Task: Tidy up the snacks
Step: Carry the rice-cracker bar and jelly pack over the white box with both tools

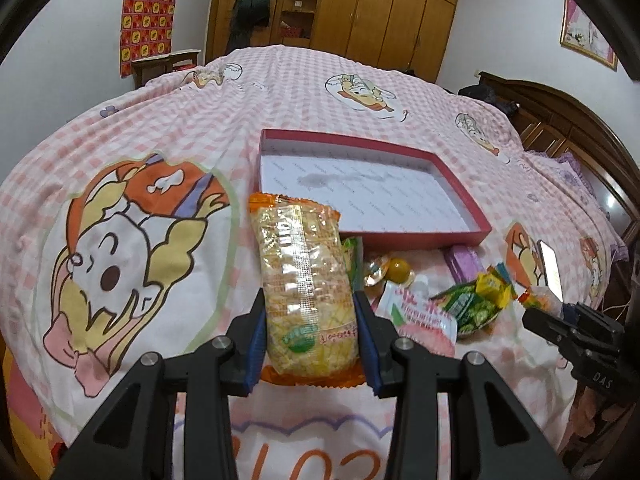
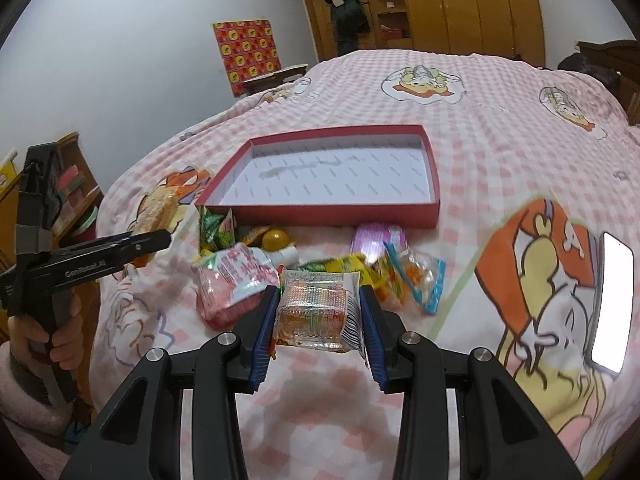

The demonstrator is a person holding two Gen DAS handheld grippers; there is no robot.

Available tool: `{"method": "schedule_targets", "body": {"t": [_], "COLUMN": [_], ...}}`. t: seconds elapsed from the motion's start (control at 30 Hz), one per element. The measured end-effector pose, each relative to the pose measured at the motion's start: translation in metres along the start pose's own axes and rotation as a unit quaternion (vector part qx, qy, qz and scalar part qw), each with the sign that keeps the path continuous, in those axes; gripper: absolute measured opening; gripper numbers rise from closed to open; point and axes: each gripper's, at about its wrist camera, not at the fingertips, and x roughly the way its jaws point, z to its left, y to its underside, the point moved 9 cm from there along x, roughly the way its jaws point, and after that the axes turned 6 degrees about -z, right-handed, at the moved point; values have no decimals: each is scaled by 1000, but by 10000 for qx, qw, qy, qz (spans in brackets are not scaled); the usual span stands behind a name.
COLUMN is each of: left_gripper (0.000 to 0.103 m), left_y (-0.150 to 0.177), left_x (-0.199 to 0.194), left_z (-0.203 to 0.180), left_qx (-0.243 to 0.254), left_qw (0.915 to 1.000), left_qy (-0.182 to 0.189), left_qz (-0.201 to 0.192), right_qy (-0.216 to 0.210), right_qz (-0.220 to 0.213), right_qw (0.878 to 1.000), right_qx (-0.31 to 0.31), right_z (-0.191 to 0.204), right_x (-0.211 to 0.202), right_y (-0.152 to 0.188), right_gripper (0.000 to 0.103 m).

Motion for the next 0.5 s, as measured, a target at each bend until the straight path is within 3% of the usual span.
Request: {"method": "schedule_targets", "body": {"t": [0.5], "left_gripper": [41], "left_y": [-56], "left_x": [23], "left_z": [-14], "left_qx": [292], "left_qw": [9993], "left_qy": [19], "left_qz": [-248], "right_qy": [54], "right_qz": [71], "right_qw": [9999], "right_qx": [-125], "right_z": [-16], "right_x": [19], "right_y": [-55], "right_gripper": [40]}}
